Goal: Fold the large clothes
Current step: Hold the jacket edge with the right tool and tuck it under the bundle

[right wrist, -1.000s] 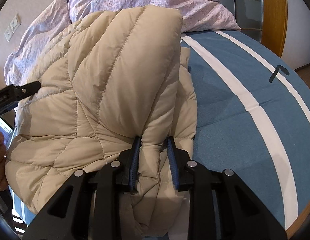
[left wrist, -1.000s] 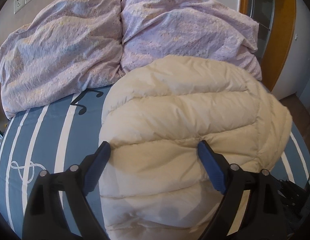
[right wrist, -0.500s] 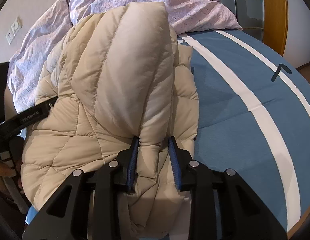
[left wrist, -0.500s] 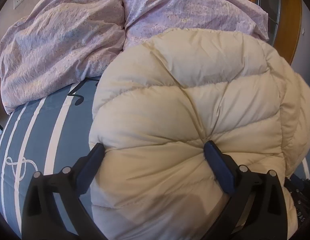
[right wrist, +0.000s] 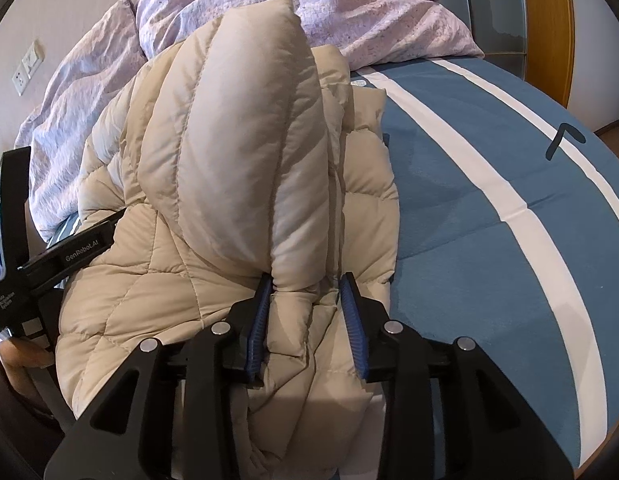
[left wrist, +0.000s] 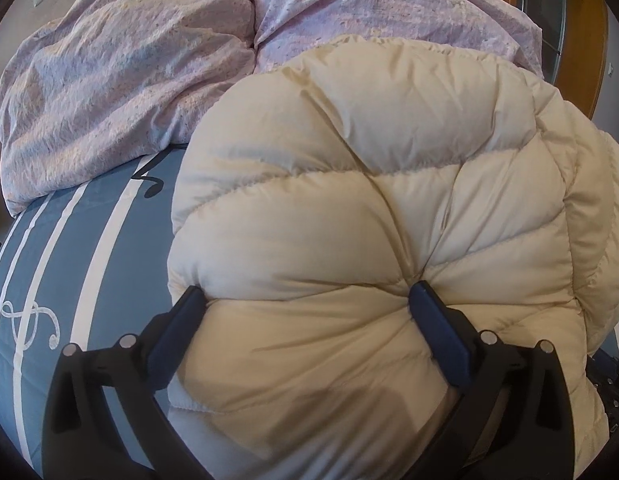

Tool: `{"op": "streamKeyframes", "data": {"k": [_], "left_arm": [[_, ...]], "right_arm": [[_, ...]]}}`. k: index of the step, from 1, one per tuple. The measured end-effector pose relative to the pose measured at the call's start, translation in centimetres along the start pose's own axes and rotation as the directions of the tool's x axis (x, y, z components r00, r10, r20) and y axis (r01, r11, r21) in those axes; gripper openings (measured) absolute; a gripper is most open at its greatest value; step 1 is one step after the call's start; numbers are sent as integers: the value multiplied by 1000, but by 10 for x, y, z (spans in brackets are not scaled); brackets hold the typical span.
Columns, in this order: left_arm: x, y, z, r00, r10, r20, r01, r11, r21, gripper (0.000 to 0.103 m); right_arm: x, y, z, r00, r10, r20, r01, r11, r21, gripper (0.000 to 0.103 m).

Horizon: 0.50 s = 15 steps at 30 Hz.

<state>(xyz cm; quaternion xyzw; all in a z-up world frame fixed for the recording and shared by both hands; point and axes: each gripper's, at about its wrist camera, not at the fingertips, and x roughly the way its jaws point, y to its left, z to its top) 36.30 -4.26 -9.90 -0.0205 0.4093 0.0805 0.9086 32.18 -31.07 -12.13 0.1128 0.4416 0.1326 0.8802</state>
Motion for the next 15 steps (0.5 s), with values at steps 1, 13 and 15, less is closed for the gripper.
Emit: {"op": "streamKeyframes", "data": {"k": [1, 13, 15], "left_arm": [[0, 0, 0, 1000, 3, 1, -3, 1000, 1, 101], [4, -3, -5, 999, 41, 5, -42, 999, 12, 101], [4, -4, -5, 999, 42, 4, -42, 999, 12, 101]], "right_arm": [[0, 0, 0, 1000, 0, 0, 0, 1000, -1, 36], [-6, -3, 8, 1000, -15, -10, 15, 1000, -26, 49], [-14, -5, 14, 1000, -12, -4, 12, 1000, -22, 49]]}}
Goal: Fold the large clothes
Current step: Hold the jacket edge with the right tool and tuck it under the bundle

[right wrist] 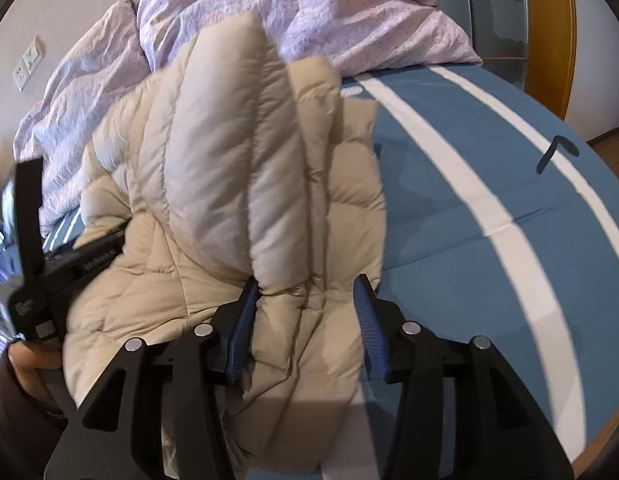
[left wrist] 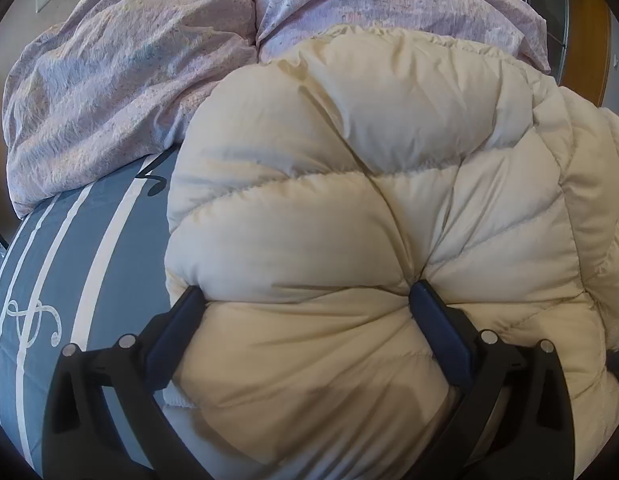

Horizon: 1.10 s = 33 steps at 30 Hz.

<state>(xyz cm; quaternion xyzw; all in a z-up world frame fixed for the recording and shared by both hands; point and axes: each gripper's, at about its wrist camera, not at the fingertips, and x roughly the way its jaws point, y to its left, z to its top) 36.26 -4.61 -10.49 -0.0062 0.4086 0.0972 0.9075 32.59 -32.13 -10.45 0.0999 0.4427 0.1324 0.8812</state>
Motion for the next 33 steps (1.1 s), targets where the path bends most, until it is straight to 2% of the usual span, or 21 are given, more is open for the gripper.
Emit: {"op": "streamKeyframes", "data": {"k": [7, 15, 18, 23, 28, 33], "left_arm": [[0, -3, 1, 1000, 26, -15, -26, 1000, 5, 101], [1, -4, 2, 999, 29, -27, -29, 1000, 6, 101], [1, -3, 2, 999, 25, -29, -25, 1000, 5, 101], [1, -1, 3, 1000, 14, -28, -14, 1000, -3, 101], [1, 1, 2, 1000, -3, -24, 2, 1000, -16, 101], [1, 2, 3, 1000, -20, -20, 20, 999, -29, 101]], "right_arm": [[-32, 16, 28, 995, 10, 100, -8, 1000, -21, 49], [-43, 63, 65, 980, 90, 179, -74, 992, -99, 47], [-25, 72, 74, 984, 63, 164, -43, 992, -122, 45], [0, 61, 84, 990, 9, 141, 2, 997, -78, 43], [23, 47, 83, 991, -68, 112, 77, 995, -71, 38], [38, 37, 78, 987, -123, 105, 130, 990, -61, 38]]}}
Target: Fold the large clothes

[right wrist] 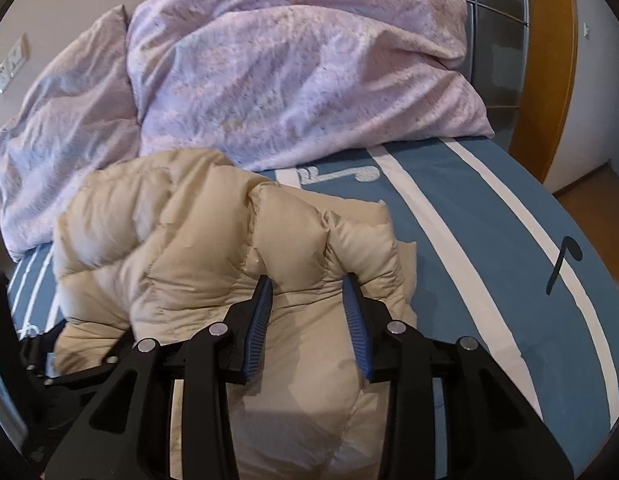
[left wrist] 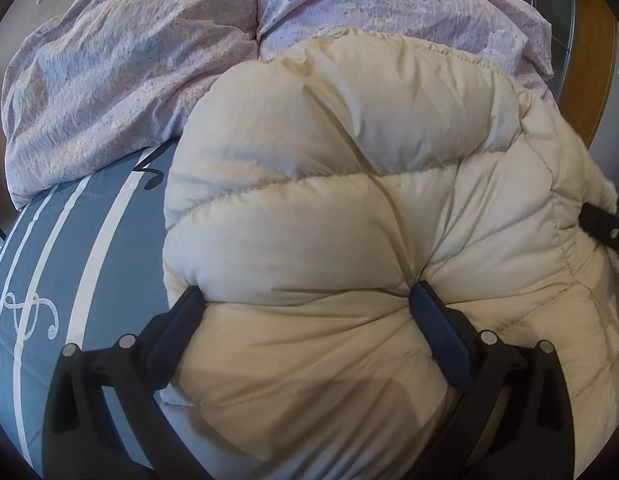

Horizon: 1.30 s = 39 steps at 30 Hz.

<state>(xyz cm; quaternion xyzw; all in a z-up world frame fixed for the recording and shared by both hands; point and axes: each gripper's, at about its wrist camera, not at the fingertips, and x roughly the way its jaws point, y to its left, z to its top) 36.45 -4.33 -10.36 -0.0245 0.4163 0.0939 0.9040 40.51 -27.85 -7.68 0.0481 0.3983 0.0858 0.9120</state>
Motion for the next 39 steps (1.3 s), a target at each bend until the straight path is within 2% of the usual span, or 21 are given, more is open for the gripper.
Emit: {"op": "streamKeyframes", "data": {"k": [3, 15, 39], "left_arm": [[0, 1, 0, 1000, -10, 3, 10, 1000, -7, 101], [-2, 3, -2, 998, -51, 21, 52, 998, -30, 101], [-3, 0, -6, 997, -38, 64, 39, 999, -24, 101]], "right_arm": [[7, -2, -2, 1000, -27, 0, 27, 1000, -9, 38], [32, -5, -14, 999, -52, -17, 51, 998, -30, 39], [34, -7, -16, 999, -45, 3, 45, 999, -25, 43]]}}
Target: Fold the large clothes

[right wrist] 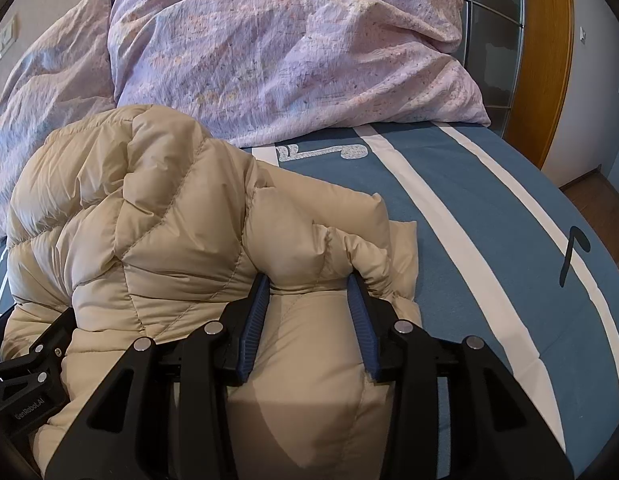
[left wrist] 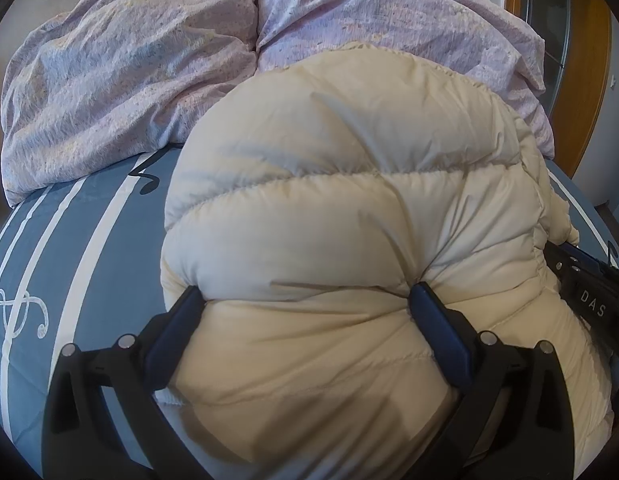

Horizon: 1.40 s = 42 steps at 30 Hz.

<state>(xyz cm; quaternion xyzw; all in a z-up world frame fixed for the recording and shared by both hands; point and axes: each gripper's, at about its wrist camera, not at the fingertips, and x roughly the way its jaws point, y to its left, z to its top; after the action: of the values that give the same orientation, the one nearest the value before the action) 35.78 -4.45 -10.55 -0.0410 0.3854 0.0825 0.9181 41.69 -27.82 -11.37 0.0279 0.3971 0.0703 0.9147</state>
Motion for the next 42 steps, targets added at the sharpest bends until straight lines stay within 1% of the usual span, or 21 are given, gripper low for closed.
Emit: {"op": "streamKeyframes", "data": {"k": [42], "left_arm": [[2, -1, -3, 1000, 0, 12, 0, 1000, -6, 101]], "right_arm": [[1, -3, -1, 1000, 10, 3, -10, 1000, 4, 44]]}}
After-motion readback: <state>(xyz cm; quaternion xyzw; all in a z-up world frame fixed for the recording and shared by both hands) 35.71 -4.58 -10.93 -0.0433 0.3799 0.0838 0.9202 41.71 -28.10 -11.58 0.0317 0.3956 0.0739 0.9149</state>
